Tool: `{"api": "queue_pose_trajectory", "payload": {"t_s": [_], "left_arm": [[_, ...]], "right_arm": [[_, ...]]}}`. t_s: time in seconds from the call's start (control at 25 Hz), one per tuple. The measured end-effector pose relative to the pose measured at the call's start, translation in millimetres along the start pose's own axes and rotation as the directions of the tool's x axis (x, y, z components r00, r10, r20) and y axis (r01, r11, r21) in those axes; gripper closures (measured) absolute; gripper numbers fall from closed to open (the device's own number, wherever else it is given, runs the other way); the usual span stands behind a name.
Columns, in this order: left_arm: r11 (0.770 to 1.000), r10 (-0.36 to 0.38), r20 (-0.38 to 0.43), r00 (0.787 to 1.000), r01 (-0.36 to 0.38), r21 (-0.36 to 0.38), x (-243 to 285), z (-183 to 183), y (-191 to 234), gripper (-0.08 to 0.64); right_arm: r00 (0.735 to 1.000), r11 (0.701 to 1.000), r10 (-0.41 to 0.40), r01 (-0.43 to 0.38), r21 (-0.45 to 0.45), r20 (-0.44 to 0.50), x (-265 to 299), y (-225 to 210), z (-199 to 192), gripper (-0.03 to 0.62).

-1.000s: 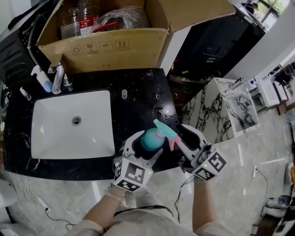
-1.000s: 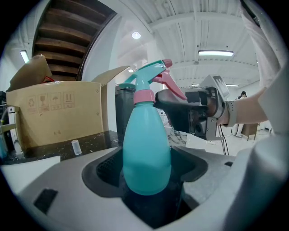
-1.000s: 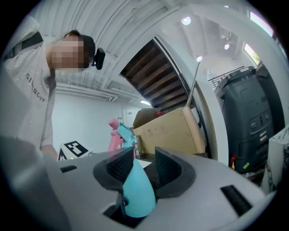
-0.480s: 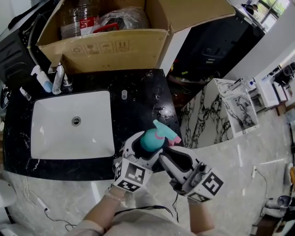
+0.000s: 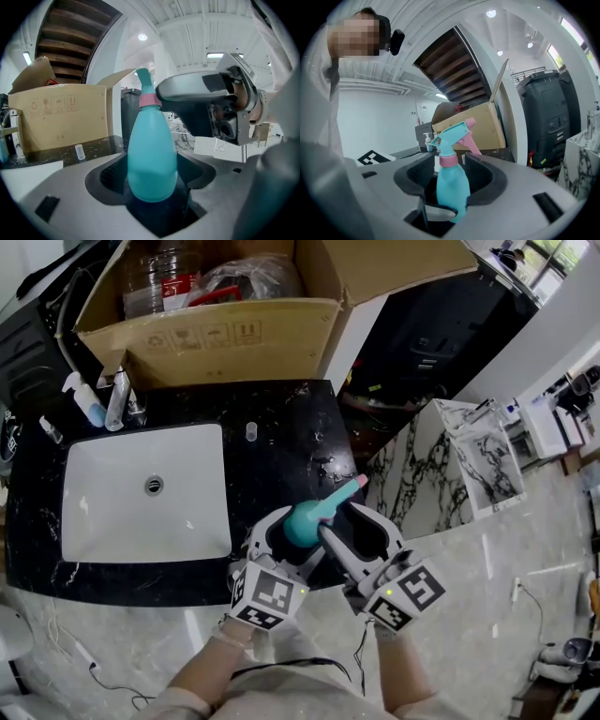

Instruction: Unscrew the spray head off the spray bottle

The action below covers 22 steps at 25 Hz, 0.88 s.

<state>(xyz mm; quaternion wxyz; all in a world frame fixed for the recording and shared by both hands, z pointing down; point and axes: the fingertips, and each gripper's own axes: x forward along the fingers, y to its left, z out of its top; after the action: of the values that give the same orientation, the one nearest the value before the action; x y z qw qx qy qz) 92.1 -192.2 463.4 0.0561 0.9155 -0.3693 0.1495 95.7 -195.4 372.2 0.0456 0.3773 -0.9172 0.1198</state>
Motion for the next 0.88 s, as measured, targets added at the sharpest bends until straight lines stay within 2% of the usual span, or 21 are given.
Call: {"api": "queue_pose_trajectory", "payload": {"t_s": [0.16, 0.28, 0.32, 0.36, 0.88], "left_arm": [[1.000, 0.004, -0.001, 1.000, -0.004, -0.001, 0.4, 0.1, 0.3, 0.225], [1.000, 0.006, 0.001, 1.000, -0.006, -0.002, 0.8, 0.3, -0.1, 0.225], [1.000, 0.006, 0.001, 1.000, -0.006, -0.001, 0.8, 0.3, -0.3, 0.225], [1.000, 0.006, 0.000, 1.000, -0.006, -0.001, 0.9, 0.2, -0.5, 0.225], [1.000, 0.012, -0.011, 1.000, -0.012, 0.002, 1.8, -0.5, -0.2, 0.224]], "right_arm": [[1.000, 0.998, 0.005, -0.007, -0.060, -0.023, 17.5, 4.3, 7.8, 0.379], [1.000, 0.996, 0.000, -0.002, -0.092, -0.021, 21.1, 5.8, 10.2, 0.412], [1.000, 0.995, -0.001, 0.000, -0.096, -0.012, 20.7, 5.8, 11.3, 0.443], [1.000, 0.995, -0.001, 0.001, -0.097, 0.000, 20.0, 5.8, 12.7, 0.447], [0.990, 0.996, 0.036, -0.024, -0.087, 0.140, 8.7, 4.7, 40.6, 0.454]]}}
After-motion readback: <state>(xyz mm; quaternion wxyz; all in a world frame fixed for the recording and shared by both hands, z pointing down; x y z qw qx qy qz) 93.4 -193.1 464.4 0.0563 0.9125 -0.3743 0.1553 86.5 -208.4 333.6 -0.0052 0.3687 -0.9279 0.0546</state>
